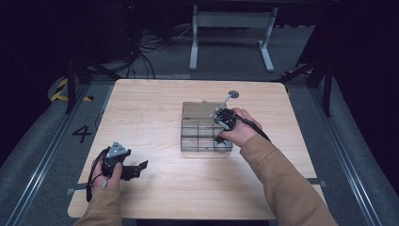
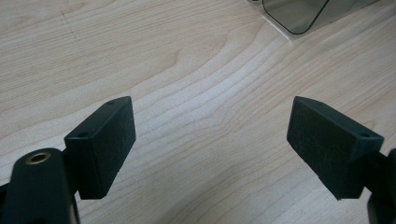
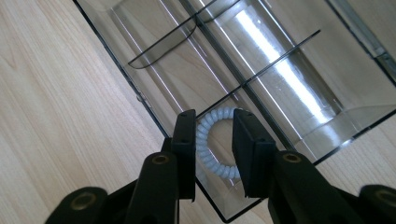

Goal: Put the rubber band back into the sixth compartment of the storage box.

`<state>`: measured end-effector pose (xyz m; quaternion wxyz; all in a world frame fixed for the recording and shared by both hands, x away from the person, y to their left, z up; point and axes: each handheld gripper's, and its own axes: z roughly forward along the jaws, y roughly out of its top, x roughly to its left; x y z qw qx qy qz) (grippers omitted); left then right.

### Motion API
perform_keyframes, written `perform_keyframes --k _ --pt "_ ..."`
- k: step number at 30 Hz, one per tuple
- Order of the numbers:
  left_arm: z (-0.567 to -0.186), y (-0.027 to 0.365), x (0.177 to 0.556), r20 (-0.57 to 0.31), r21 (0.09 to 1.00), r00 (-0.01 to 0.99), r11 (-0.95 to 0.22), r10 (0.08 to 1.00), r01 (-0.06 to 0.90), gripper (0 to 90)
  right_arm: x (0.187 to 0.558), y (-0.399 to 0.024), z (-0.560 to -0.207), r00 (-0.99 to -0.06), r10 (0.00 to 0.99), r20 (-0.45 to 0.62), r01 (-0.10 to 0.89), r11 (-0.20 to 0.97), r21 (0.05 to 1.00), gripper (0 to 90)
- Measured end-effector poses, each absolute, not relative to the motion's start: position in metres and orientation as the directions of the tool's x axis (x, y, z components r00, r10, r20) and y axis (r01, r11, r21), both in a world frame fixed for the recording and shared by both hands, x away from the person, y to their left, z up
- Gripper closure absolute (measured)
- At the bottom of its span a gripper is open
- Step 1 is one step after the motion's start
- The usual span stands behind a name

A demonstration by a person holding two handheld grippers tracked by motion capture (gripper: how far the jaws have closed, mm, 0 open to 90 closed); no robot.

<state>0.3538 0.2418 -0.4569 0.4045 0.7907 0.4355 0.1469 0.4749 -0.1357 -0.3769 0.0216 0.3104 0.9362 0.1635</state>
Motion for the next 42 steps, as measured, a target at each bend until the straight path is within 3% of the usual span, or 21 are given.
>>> perform_keyframes --k 18,42 --pt "-0.457 0.240 0.355 -0.127 0.769 0.579 -0.289 0.805 0.570 16.3 0.454 -0.165 -0.350 -0.790 0.609 0.070 0.573 0.695 0.434 68.0" --pt "-0.457 0.242 0.355 -0.135 0.767 0.575 -0.283 0.807 0.576 16.3 0.439 -0.228 -0.349 -0.743 0.666 0.070 0.605 0.623 0.495 62.0"
